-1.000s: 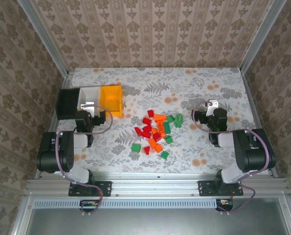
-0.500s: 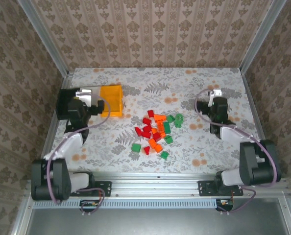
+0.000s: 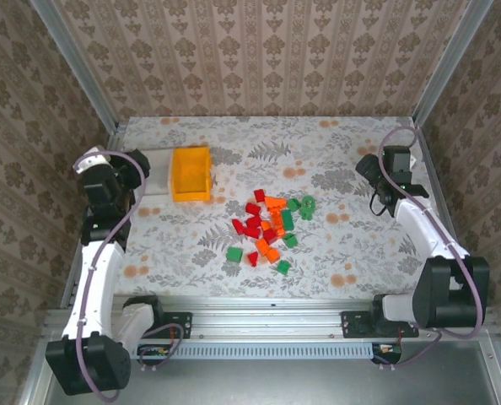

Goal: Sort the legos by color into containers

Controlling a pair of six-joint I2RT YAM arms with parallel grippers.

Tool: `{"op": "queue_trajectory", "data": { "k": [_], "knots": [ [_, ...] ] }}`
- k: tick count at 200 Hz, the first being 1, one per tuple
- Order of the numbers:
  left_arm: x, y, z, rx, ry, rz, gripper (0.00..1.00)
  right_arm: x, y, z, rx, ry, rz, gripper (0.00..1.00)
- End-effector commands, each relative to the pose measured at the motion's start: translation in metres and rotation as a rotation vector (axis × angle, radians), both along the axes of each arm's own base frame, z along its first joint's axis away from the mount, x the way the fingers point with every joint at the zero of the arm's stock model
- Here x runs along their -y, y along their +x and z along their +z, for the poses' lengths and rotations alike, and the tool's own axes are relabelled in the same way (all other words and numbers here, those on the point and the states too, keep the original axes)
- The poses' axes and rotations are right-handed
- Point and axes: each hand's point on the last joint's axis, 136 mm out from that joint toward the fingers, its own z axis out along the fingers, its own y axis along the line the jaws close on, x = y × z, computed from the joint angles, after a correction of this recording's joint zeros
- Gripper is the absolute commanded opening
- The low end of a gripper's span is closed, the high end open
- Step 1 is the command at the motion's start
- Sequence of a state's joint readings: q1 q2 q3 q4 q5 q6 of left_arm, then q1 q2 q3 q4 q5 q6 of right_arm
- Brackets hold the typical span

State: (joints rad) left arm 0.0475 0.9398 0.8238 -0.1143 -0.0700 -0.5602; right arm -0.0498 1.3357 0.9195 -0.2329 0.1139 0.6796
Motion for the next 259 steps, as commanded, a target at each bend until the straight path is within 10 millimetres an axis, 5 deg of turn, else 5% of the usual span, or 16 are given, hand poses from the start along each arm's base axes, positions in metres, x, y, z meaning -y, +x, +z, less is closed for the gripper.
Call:
{"op": "queue_trajectory", "data": {
  "k": [1, 20, 41, 90, 139, 188, 259],
  "knots": [
    [0.025, 0.003, -0.019, -0.153, -0.069, -0.107, 0.78, -0.026, -0.002, 0.005, -0.023, 0.079, 0.065, 0.81],
    [0.053, 0.015, -0.021, -0.286, 0.019, -0.22, 0.68, -0.04, 0.0, 0.005, -0.027, 0.046, 0.11, 0.8],
    [0.088, 0.03, -0.023, -0.389, 0.155, -0.33, 0.68, -0.052, 0.001, 0.003, -0.044, 0.019, 0.145, 0.8],
    [0.164, 0.072, -0.068, -0.61, 0.336, -0.544, 0.64, -0.082, -0.001, -0.003, -0.065, -0.025, 0.239, 0.8],
    [0.183, 0.109, -0.122, -0.693, 0.319, -0.544, 0.57, -0.095, -0.002, -0.023, -0.119, -0.021, 0.289, 0.8],
    [0.185, 0.121, -0.166, -0.764, 0.318, -0.518, 0.4, -0.104, -0.004, -0.024, -0.134, -0.032, 0.341, 0.75],
    [0.228, 0.124, -0.183, -0.747, 0.29, -0.595, 0.12, -0.149, -0.015, -0.052, -0.231, -0.069, 0.494, 0.72]
  ]
}}
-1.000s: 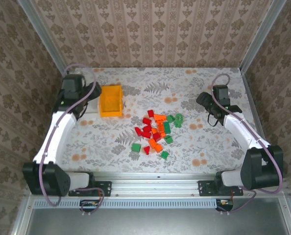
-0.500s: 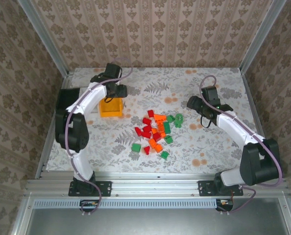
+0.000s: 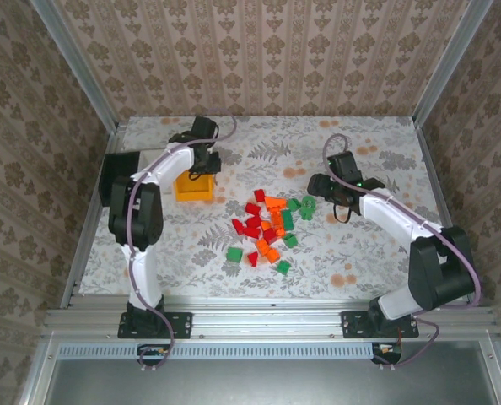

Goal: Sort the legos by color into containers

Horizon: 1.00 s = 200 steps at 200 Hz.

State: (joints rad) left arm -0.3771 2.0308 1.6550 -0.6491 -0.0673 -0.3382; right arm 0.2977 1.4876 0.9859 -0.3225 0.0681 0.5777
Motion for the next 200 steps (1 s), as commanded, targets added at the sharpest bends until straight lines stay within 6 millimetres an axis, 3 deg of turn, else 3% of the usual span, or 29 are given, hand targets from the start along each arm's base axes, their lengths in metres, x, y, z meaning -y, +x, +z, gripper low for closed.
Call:
{"op": "queue_trajectory", "data": {
  "k": [1, 38, 44, 93, 146, 177, 200],
  "knots": [
    [0.028, 0.005, 0.002, 0.016, -0.036, -0.036, 0.12, -0.006, -0.006, -0.008, -0.05, -0.018, 0.042, 0.72],
    [0.053, 0.014, 0.007, 0.044, -0.103, -0.005, 0.08, -0.007, -0.008, -0.007, -0.047, -0.022, 0.047, 0.72],
    [0.072, 0.009, 0.007, 0.046, -0.123, -0.019, 0.07, -0.007, -0.008, -0.007, -0.048, -0.024, 0.048, 0.72],
    [0.135, 0.01, 0.012, 0.07, -0.293, 0.066, 0.01, 0.0, -0.015, -0.013, -0.063, -0.052, 0.042, 0.73],
    [0.198, 0.014, 0.02, 0.079, -0.483, 0.133, 0.01, 0.007, -0.02, -0.012, -0.059, -0.088, 0.04, 0.73],
    [0.244, 0.01, 0.023, 0.061, -0.621, 0.11, 0.06, 0.009, -0.021, -0.012, -0.059, -0.092, 0.037, 0.74],
    [0.266, 0.006, 0.026, 0.053, -0.657, 0.069, 0.16, 0.01, -0.022, -0.012, -0.06, -0.101, 0.041, 0.75]
  ]
}}
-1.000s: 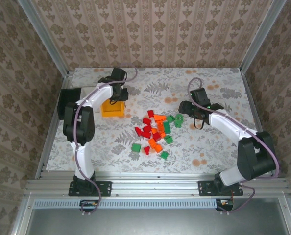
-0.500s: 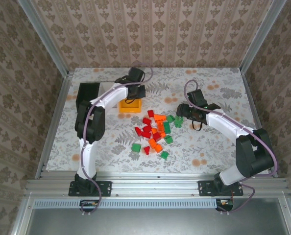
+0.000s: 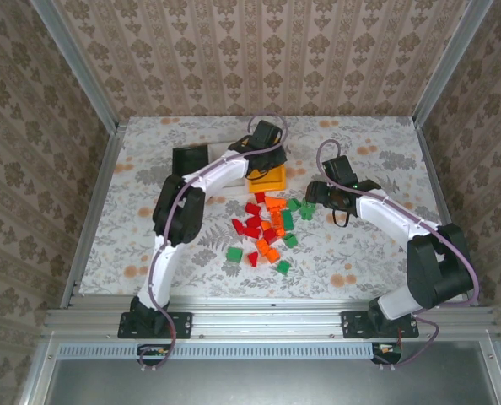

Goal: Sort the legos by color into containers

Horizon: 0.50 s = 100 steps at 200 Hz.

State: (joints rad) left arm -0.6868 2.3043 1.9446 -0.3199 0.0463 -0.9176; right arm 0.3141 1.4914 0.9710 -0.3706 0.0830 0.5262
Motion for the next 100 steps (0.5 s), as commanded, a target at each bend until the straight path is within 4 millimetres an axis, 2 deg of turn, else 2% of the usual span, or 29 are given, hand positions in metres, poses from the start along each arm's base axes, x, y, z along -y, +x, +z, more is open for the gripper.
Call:
{"op": "queue_trajectory", "data": {
  "k": [1, 41, 59, 73, 92, 100],
  "knots": [
    [0.037, -0.006, 0.013, -0.004, -0.114, -0.041, 0.16, 0.009, -0.008, 0.003, -0.003, -0.04, -0.007, 0.75],
    [0.051, -0.013, 0.012, -0.022, -0.167, -0.094, 0.28, 0.008, -0.01, 0.002, -0.01, -0.031, -0.004, 0.76],
    [0.051, -0.019, 0.021, -0.003, -0.188, -0.123, 0.4, 0.007, -0.012, 0.0, -0.018, -0.023, -0.001, 0.78],
    [0.048, -0.022, 0.038, 0.034, -0.196, -0.143, 0.5, 0.004, -0.013, 0.0, -0.02, -0.014, 0.005, 0.79],
    [0.039, -0.024, 0.071, 0.098, -0.217, -0.174, 0.63, -0.001, -0.014, -0.002, -0.025, -0.003, 0.011, 0.79],
    [0.035, -0.024, 0.086, 0.117, -0.237, -0.196, 0.65, -0.005, -0.014, -0.003, -0.03, 0.002, 0.012, 0.8]
  ]
}}
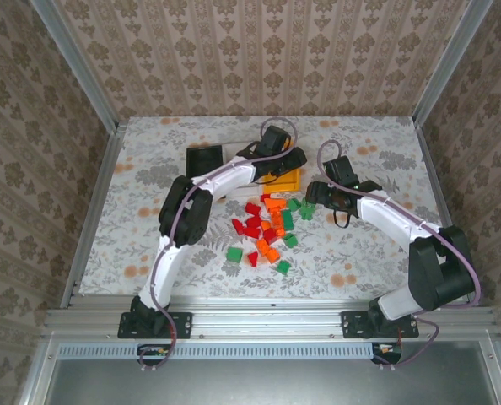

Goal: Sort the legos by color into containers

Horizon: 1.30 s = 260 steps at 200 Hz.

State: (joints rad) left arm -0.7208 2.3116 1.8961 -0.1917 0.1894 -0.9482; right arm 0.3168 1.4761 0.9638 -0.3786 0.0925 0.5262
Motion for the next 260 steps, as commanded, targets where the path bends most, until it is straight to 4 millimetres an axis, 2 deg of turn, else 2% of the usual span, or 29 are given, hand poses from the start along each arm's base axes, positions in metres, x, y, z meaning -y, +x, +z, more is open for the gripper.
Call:
{"op": "queue_trajectory", "data": {
  "k": [1, 27, 46, 67, 88, 106, 128, 153, 175, 199, 232, 260],
  "knots": [
    [-0.006, -0.001, 0.09, 0.144, -0.116, -0.068, 0.65, -0.007, -0.011, -0.005, -0.032, 0.011, 0.016, 0.8],
    [-0.032, -0.011, 0.145, 0.248, -0.152, -0.117, 0.72, -0.023, -0.01, -0.013, -0.059, -0.017, 0.04, 0.83],
    [-0.066, -0.025, 0.179, 0.336, -0.133, -0.129, 0.76, -0.027, -0.006, -0.019, -0.075, -0.041, 0.037, 0.84],
    [-0.117, -0.048, 0.191, 0.399, -0.065, -0.101, 0.78, -0.031, -0.001, -0.025, -0.088, -0.048, 0.047, 0.84],
    [-0.173, -0.075, 0.169, 0.394, 0.018, -0.03, 0.8, -0.035, 0.002, -0.031, -0.119, -0.062, 0.069, 0.81],
    [-0.217, -0.101, 0.138, 0.351, 0.075, 0.048, 0.84, -0.032, 0.003, -0.037, -0.129, -0.09, 0.065, 0.78],
    [-0.252, -0.132, 0.103, 0.297, 0.09, 0.13, 0.87, -0.034, 0.006, -0.043, -0.141, -0.091, 0.076, 0.73],
    [-0.267, -0.156, 0.078, 0.256, 0.081, 0.165, 0.88, -0.032, 0.009, -0.052, -0.161, -0.119, 0.072, 0.62],
    [-0.274, -0.165, 0.069, 0.236, 0.093, 0.176, 0.89, -0.03, 0.012, -0.058, -0.168, -0.144, 0.066, 0.59],
    [-0.273, -0.168, 0.067, 0.226, 0.098, 0.166, 0.89, -0.026, 0.014, -0.06, -0.169, -0.169, 0.055, 0.48],
    [-0.272, -0.169, 0.067, 0.223, 0.095, 0.158, 0.89, -0.025, 0.013, -0.047, -0.13, -0.156, 0.046, 0.38],
    [-0.271, -0.169, 0.065, 0.213, 0.089, 0.158, 0.89, -0.026, 0.015, -0.021, -0.073, -0.156, 0.046, 0.36]
  ]
}}
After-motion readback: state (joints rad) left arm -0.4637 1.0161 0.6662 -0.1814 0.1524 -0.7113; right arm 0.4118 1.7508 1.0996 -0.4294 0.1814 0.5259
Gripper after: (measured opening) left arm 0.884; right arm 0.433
